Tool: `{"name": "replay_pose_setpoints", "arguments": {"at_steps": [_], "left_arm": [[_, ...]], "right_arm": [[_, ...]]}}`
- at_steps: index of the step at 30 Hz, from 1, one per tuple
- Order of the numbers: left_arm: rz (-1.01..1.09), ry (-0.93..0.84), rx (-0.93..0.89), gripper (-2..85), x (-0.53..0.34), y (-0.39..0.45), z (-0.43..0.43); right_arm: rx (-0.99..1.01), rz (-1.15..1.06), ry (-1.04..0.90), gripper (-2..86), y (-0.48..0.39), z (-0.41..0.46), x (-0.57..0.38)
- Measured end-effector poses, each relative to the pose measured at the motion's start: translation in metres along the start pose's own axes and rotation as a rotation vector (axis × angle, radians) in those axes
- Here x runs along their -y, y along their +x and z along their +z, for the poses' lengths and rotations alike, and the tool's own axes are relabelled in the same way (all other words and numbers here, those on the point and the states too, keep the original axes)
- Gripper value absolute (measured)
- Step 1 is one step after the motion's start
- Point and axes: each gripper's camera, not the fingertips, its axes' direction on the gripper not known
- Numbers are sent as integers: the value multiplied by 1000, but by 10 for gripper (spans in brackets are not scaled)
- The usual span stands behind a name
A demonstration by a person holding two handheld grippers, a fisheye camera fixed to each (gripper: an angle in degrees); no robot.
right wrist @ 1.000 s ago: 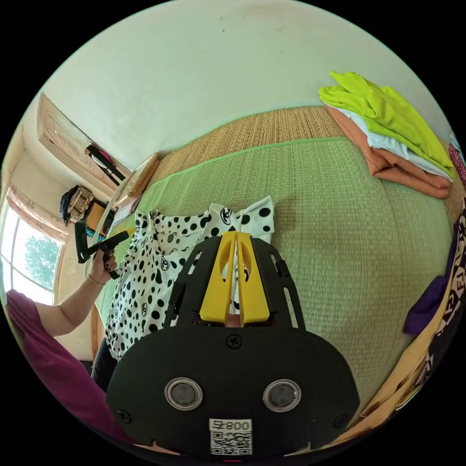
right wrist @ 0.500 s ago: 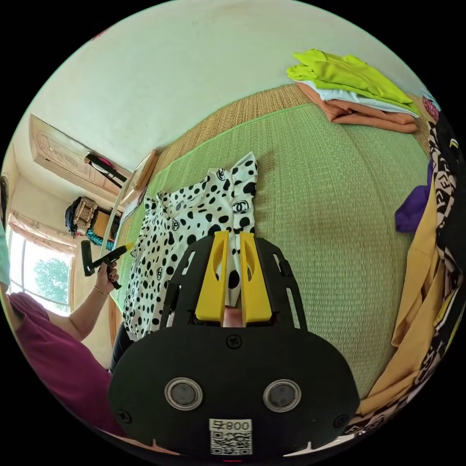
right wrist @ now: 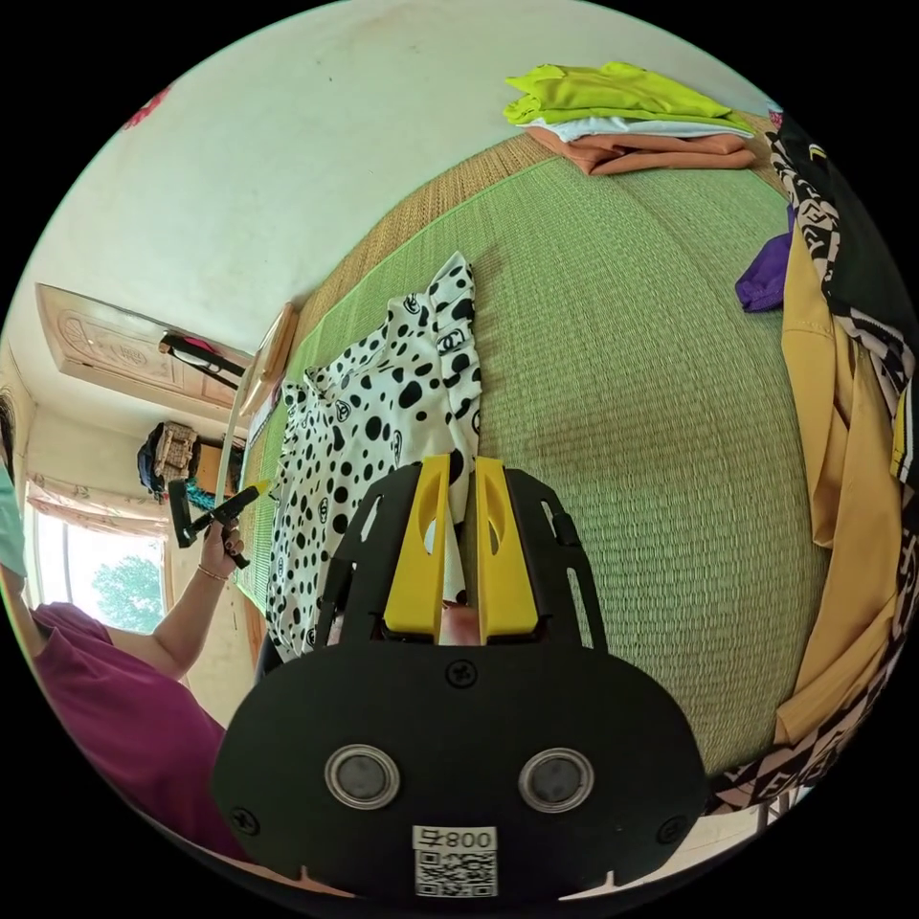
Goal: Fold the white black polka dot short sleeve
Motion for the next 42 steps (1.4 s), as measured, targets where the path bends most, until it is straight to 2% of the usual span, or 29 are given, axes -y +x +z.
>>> {"name": "replay_pose_setpoints", "arguments": {"at_steps": [3, 10, 14, 23, 27, 29, 33, 37, 42], "left_arm": [[33, -63, 103, 33, 2, 5, 6], [-121, 100, -47, 9, -12, -32, -37], [-217, 65, -101, 7, -23, -60, -27], [-285, 89, -187, 7, -34, -83, -30], [-307, 112, -236, 7, -35, -90, -34], [-335, 176, -307, 7, -38, -97, -43], [-349, 204, -314, 8, -40, -107, -51], [-378, 131, -313, 14, -43, -113, -35], [-389, 192, -346, 27, -61, -106, -61]], "right_arm": [[-4, 1, -2, 57, -2, 1, 0], [-36, -22, 15, 64, -9, -7, 0], [-56, -32, 0, 73, -14, -1, 0], [-82, -59, -72, 79, -30, 27, 9], [-101, -49, -109, 27, -34, 35, 17], [-129, -62, -103, 17, -39, 31, 24], [-194, -113, -70, 10, -59, 11, 42], [-274, -129, -141, 13, -65, 34, 49], [-276, -69, -152, 46, -61, 35, 47]]}}
